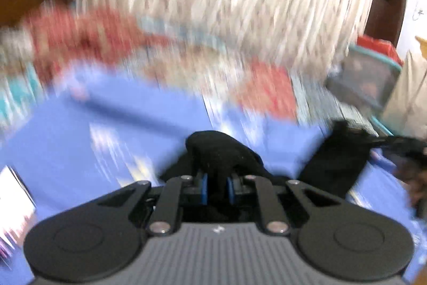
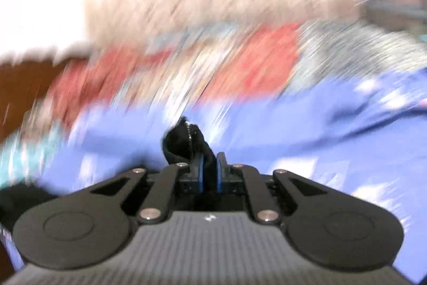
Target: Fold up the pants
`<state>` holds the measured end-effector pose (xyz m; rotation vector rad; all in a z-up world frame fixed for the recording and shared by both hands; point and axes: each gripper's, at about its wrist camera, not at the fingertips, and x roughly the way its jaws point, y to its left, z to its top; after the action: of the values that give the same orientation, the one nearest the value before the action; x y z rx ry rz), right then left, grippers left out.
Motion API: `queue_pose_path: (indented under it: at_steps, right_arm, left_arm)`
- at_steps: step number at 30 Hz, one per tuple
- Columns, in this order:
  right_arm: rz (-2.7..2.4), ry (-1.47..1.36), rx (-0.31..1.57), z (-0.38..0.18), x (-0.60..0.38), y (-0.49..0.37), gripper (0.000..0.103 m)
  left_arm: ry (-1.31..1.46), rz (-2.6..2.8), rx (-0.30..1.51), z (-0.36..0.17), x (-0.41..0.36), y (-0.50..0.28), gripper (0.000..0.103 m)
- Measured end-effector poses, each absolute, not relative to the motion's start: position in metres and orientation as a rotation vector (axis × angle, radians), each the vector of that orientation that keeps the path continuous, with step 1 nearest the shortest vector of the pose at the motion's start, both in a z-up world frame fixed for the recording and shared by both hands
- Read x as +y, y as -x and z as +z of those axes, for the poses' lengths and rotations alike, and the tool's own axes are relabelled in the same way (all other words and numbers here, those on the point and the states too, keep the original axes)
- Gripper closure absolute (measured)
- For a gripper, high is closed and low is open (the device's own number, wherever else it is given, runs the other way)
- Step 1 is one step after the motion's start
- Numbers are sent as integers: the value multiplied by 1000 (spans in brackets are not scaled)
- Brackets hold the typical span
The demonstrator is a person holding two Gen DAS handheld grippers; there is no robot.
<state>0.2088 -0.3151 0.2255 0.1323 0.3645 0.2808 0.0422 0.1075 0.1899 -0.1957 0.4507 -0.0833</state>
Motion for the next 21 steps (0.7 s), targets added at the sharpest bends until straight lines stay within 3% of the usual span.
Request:
queue_pose_path:
  at_steps: [5, 11, 13, 15, 16, 19, 21]
  right_arm:
    - [32, -373, 151, 290, -426, -189, 92]
    - [-250, -642, 133, 254, -539, -147, 92]
    - [-367, -668, 165, 231, -562, -144, 92]
    - [-475, -683, 201, 214, -576, -132, 91]
    - [-540, -703, 222, 201, -583, -125, 92]
    - [-729, -789, 241, 170, -606, -102, 85]
    - [-762, -843, 246, 161, -608, -84, 67]
  left_arm:
    - [133, 1, 333, 207, 121, -2, 91]
    - [163, 20, 692, 104, 115, 29, 87]
    - [186, 1, 819, 70, 105, 46, 74]
    - [193, -19, 869, 56, 97, 63, 54]
    - [189, -34, 876, 57, 92, 71, 54]
    - [233, -74, 867, 68, 99, 88, 39]
    - [346, -92, 826, 85, 121, 91, 28]
